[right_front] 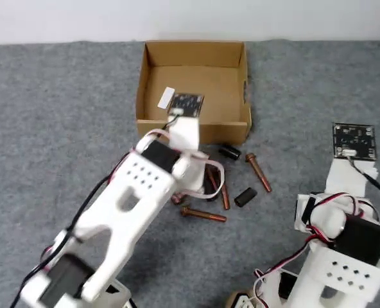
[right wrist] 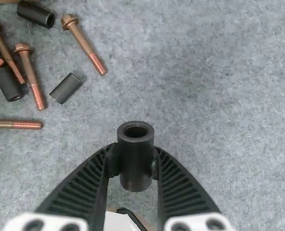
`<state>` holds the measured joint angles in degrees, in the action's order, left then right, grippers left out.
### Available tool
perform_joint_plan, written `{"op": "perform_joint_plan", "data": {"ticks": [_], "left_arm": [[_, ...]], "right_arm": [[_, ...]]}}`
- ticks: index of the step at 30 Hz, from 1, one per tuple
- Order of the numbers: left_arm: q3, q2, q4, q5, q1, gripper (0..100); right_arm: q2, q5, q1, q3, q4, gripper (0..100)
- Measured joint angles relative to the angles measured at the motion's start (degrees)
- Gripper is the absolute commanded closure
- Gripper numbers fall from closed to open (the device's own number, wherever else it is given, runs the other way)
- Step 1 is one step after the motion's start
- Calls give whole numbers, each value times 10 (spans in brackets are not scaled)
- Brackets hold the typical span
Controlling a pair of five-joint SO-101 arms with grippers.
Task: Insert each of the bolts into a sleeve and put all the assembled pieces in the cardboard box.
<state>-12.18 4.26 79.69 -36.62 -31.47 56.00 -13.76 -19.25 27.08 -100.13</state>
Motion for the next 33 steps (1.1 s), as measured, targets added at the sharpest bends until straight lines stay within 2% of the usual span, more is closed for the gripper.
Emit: {"op": "perform_joint_plan", "data": {"ticks": [4,10,14,22,33], "left_arm": [[95,-98,16,-28,-1,974],[220,-248,58,-42,-8,818],[310,-328,94,-73,-8,816],[471,-454,140,-80,-8,816],[587,-573,178,-80,-19,816]], "right_arm": [[0,0,-4,0,0,989],[0,0,-4,0,-3,989],[0,0,-4,0,-3,989],[0,0,-4,0,-3,989],[0,0,-4,0,-3,989]]}}
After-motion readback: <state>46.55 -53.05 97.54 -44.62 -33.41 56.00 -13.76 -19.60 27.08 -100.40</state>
